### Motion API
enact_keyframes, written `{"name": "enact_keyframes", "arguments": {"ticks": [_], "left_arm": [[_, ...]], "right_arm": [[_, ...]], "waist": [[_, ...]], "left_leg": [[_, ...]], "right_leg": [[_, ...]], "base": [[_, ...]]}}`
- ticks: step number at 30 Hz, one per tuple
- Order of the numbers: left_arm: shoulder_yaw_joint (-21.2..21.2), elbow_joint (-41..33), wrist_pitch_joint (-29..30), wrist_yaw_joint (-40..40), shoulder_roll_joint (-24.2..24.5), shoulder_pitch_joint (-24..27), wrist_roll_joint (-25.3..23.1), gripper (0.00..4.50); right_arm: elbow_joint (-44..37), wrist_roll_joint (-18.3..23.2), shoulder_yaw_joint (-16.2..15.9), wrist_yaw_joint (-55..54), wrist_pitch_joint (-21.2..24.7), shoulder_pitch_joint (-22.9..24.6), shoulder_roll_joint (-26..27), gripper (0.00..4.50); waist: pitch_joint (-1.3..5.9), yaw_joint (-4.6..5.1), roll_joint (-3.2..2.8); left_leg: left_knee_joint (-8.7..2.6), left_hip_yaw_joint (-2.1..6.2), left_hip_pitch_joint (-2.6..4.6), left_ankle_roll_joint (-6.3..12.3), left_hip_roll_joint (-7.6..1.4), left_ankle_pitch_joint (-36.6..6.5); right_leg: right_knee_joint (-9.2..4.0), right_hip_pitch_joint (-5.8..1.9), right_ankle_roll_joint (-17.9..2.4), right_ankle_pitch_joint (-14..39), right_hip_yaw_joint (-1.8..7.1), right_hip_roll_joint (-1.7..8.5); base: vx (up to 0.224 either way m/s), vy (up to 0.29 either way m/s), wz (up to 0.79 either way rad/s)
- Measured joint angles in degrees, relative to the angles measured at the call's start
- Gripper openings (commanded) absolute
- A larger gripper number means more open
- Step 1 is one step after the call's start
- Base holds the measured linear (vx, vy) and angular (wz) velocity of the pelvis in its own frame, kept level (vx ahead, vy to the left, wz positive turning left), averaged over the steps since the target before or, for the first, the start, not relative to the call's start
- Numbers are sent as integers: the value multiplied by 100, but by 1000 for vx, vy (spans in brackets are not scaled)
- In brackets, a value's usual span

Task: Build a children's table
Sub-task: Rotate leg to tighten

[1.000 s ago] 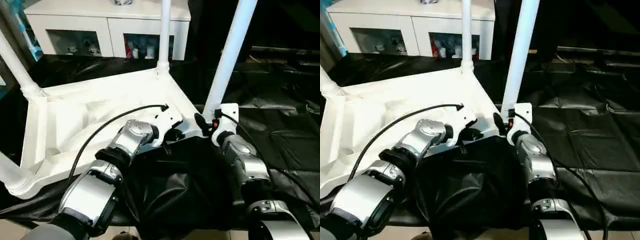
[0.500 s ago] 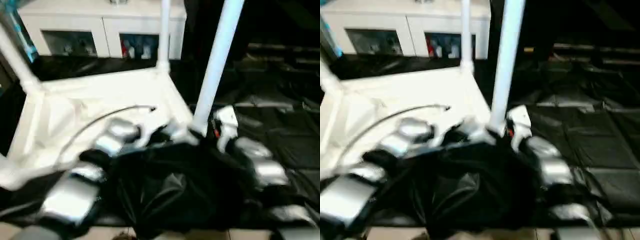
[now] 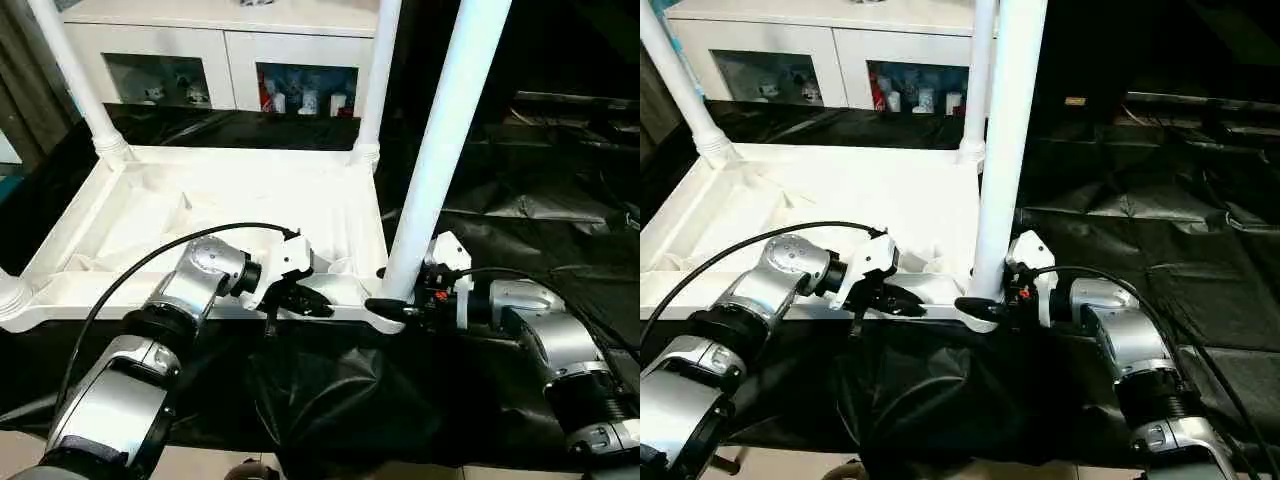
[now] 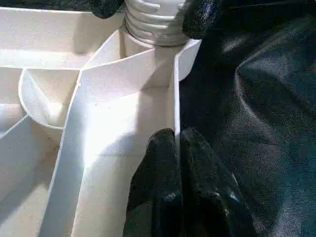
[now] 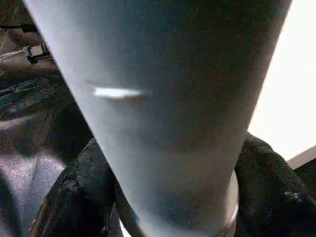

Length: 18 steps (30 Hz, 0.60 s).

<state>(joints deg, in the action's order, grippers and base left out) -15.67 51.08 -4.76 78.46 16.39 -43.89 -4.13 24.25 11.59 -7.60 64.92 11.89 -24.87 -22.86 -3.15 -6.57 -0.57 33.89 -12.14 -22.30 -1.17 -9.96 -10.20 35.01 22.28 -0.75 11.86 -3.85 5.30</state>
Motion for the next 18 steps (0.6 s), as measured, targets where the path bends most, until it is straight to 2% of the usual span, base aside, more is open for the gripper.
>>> {"name": "enact_keyframes", "arguments": {"ticks": [4,7,14,18], "left_arm": [[2,-21,20,-25,-5,4,2,0],[8,41,47,-413,-65,-7,-33,0],[145,705,473,-2221,-689,-470,-258,0],[236,940,733,-2826,-1057,-640,-239,0]], "right_arm": [[-50,-2,-13,-36,57,22,23,272],[48,-55,103,-563,-2,41,240,271],[869,-243,927,-3356,-160,-333,1310,270],[1233,-263,1178,-4295,-392,-525,1634,270]], "waist": [[0,-4,0],[1,16,1],[2,132,17],[3,132,16]], "left_leg": [[1,0,0,0,0,0],[2,0,5,0,0,0],[4,0,22,-9,6,5],[1,0,26,-9,7,5]], "right_leg": [[0,0,0,0,0,0],[5,-1,-1,-1,2,0],[2,-13,-21,-20,8,2],[-3,-20,-20,-20,7,3]], "base": [[0,0,0],[0,0,0],[0,0,0],[0,0,0]]}}
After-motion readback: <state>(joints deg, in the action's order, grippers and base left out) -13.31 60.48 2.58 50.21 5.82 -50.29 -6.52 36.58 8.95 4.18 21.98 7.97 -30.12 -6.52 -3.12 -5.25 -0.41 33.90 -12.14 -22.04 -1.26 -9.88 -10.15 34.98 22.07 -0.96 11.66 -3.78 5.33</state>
